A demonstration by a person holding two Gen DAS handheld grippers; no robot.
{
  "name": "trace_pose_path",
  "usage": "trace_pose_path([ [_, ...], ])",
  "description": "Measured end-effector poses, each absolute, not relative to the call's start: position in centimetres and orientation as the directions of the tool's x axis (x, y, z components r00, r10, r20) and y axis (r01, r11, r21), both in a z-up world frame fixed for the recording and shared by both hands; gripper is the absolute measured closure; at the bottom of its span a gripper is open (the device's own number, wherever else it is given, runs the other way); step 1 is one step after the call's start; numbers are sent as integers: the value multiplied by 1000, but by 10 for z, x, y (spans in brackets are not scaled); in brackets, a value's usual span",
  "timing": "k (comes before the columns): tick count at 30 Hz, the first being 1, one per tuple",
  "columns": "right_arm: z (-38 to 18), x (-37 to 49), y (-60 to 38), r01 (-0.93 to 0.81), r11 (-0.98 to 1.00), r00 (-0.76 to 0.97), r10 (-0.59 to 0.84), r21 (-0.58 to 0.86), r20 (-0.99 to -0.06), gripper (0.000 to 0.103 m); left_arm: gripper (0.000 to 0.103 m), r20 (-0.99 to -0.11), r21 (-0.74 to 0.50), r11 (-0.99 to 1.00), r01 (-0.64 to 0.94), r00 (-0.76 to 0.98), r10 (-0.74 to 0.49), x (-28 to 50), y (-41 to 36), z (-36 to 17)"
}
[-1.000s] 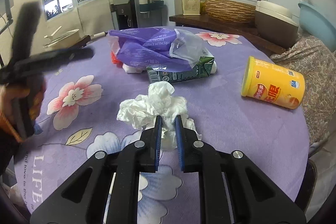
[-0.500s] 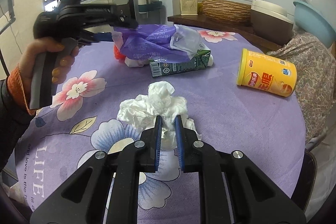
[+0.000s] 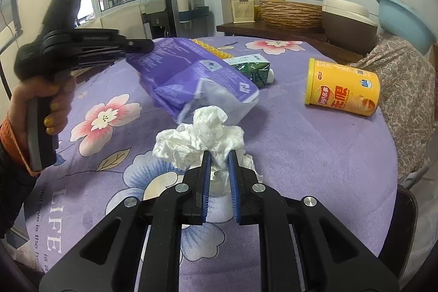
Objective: Collect trash
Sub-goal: 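Grasp the purple bag with the left tool while right holds the tissues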
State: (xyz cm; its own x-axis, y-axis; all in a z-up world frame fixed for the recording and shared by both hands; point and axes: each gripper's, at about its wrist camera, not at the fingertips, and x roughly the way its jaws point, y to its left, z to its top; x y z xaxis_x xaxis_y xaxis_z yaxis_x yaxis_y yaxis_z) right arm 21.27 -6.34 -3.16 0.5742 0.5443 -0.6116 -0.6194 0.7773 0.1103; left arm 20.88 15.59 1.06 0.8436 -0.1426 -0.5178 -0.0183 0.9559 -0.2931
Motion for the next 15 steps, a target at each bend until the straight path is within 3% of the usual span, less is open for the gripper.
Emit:
trace_pose_path([
  [7,-24,189,-86,-608,787,606,546,105,-579,89,89,-433,-199,977,-75,901,-19,164,151,28],
  [15,-22,165,-128,-556,822,654,525,124,-545,89,89,-405,-200,979,-37,913,-48,136,125,36],
])
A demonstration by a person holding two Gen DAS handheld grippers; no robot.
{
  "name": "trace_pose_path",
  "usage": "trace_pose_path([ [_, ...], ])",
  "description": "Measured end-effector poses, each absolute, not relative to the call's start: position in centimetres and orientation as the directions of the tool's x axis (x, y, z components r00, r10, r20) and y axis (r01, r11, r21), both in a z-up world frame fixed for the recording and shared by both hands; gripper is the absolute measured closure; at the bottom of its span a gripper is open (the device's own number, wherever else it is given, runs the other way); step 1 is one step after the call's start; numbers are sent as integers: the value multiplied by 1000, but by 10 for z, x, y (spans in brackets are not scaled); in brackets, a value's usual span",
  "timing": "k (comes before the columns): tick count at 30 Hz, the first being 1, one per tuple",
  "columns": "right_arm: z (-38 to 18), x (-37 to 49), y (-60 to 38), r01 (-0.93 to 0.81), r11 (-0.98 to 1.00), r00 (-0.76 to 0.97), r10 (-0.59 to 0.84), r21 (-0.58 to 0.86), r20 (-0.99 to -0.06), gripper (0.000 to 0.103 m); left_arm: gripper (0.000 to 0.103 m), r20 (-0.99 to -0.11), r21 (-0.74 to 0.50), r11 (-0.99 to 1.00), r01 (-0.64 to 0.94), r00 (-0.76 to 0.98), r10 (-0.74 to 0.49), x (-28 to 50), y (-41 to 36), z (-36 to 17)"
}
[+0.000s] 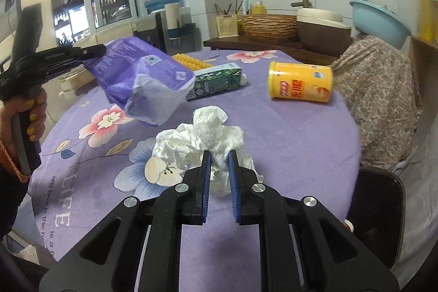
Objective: Collect trash
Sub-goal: 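Grasp the purple bag with the left tool while right holds the tissues, then carry tissues and purple bag to the dark bin and open both tools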
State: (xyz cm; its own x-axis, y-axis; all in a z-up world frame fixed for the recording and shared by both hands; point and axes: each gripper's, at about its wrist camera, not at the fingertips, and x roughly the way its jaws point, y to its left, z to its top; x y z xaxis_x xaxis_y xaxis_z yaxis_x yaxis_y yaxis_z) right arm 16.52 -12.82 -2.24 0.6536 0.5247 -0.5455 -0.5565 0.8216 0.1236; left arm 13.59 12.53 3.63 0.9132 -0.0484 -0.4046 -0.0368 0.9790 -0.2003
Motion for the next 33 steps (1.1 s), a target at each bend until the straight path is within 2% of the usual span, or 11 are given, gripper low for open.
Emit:
trace_pose_path([
  [17,-35,156,-272,-293,946,780,320,138,-539,89,89,-391,-147,968,203,887,-246,162,-24,33],
  [26,-69,168,-338,-120,983,780,181,141,-599,89,89,-423,-119,949,293,850,-315,188,-101,21],
  [33,-107,182,-366,-50,990,736,125,130,-666,89,89,-451,-86,939,332,828,-334,202,-143,11],
])
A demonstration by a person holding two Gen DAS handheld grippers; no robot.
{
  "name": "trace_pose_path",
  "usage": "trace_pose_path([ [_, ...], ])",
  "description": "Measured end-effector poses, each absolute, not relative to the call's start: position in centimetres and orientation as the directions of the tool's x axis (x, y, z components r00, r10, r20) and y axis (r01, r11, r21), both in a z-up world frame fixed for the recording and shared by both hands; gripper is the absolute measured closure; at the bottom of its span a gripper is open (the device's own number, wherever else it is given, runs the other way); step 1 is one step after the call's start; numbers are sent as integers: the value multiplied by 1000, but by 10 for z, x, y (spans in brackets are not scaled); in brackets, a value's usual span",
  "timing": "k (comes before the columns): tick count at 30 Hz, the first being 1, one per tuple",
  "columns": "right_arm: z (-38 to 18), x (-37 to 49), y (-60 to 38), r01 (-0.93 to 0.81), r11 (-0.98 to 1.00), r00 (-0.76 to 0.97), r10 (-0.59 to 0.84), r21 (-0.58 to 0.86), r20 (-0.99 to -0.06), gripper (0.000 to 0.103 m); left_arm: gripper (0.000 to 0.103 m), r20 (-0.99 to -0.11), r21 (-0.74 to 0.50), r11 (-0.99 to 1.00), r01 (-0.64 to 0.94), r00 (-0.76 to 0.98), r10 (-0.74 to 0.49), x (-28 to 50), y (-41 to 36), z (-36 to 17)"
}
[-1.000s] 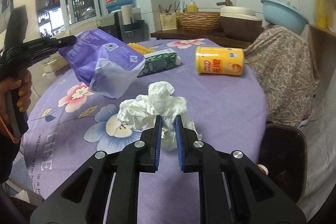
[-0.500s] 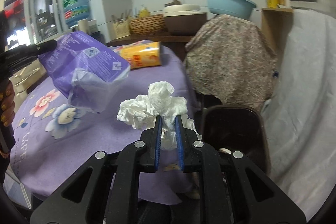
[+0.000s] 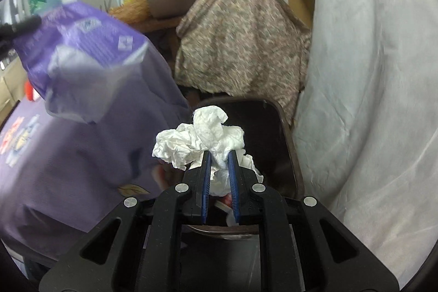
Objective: Collect trash
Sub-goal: 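Carry tissues and purple bag to the dark bin and open both tools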
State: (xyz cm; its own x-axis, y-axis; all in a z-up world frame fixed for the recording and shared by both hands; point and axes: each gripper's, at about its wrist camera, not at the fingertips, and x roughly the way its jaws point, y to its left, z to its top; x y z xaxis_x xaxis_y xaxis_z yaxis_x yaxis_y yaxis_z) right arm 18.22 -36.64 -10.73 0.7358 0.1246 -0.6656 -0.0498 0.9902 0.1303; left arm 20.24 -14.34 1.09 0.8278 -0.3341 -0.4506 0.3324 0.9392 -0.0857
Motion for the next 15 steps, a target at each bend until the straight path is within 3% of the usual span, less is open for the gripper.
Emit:
trace_pose_path([
  [7,-151,211,-380,11,989,675,103,150,-730,88,89,-493,-48,933,357,804,-333,214,-183,-7],
  [9,-161,217,-380,21,989,664,95,146,-742,82,89,-505,-32,931,364,798,-329,217,-192,-13],
  [13,-168,215,-380,46,988,670,77,146,-738,49,89,-530,-12,928,372,785,-321,222,-205,-24],
  [15,-167,208,-381,57,987,683,73,152,-727,45,89,-540,-1,927,376,780,-317,225,-213,-29],
])
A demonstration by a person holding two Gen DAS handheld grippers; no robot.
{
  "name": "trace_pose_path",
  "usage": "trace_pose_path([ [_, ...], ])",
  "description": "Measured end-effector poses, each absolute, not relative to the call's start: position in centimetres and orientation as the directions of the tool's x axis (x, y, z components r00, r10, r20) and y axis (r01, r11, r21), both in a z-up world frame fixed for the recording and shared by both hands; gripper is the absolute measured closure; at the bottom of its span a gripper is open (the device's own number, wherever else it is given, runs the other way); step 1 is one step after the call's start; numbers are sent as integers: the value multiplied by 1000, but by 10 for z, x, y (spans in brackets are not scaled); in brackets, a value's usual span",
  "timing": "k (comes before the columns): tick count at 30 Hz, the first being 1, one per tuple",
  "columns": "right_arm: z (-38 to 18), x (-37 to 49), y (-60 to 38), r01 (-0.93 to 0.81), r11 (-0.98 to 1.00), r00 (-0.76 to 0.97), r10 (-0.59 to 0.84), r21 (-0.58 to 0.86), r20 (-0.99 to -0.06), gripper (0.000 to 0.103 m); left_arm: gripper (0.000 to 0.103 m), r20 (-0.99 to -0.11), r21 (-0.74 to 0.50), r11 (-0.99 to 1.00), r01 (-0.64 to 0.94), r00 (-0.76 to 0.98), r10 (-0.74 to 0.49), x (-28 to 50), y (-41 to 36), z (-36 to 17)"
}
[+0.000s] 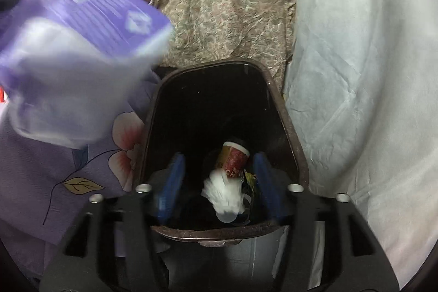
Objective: Collect trash
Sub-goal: 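Carry tissues and purple bag to the dark bin and open both tools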
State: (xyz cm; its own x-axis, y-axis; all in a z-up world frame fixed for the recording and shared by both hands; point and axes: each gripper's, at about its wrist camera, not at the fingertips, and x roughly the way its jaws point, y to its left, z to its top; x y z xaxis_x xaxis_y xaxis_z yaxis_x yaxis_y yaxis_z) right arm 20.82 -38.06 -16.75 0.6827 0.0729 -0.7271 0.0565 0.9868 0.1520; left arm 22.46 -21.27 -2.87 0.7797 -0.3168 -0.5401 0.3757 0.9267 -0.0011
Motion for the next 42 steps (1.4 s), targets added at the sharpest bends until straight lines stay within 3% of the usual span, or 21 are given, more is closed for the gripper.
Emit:
trace_pose_path([
  [7,-162,181,-388,107,987,687,15,122,-727,35,89,-583,51,911,410,753,-306,233,-246,-47],
  [16,-152,139,-398,127,982,707,11,142,-707,32,87,-638,118,892,436,722,-269,242,-288,-77],
  [18,-151,134,-397,128,982,710,7,139,-704,32,77,-662,106,882,459,695,-282,244,-293,-82],
  [19,-150,132,-396,128,982,712,4,136,-702,32,66,-668,109,879,465,689,-282,244,-295,-84],
  [20,-149,129,-396,128,983,714,2,133,-700,32,47,-667,116,878,465,691,-278,244,-297,-85],
  [22,-149,126,-395,129,982,715,6,140,-700,32,26,-642,147,876,460,718,-269,239,-298,-85],
  [33,-147,126,-388,118,976,712,45,183,-700,32,16,-628,114,855,506,704,-333,215,-282,-64],
  [42,-124,140,-356,26,987,729,90,159,-678,25,9,-584,73,862,502,722,-371,190,-227,-29],
])
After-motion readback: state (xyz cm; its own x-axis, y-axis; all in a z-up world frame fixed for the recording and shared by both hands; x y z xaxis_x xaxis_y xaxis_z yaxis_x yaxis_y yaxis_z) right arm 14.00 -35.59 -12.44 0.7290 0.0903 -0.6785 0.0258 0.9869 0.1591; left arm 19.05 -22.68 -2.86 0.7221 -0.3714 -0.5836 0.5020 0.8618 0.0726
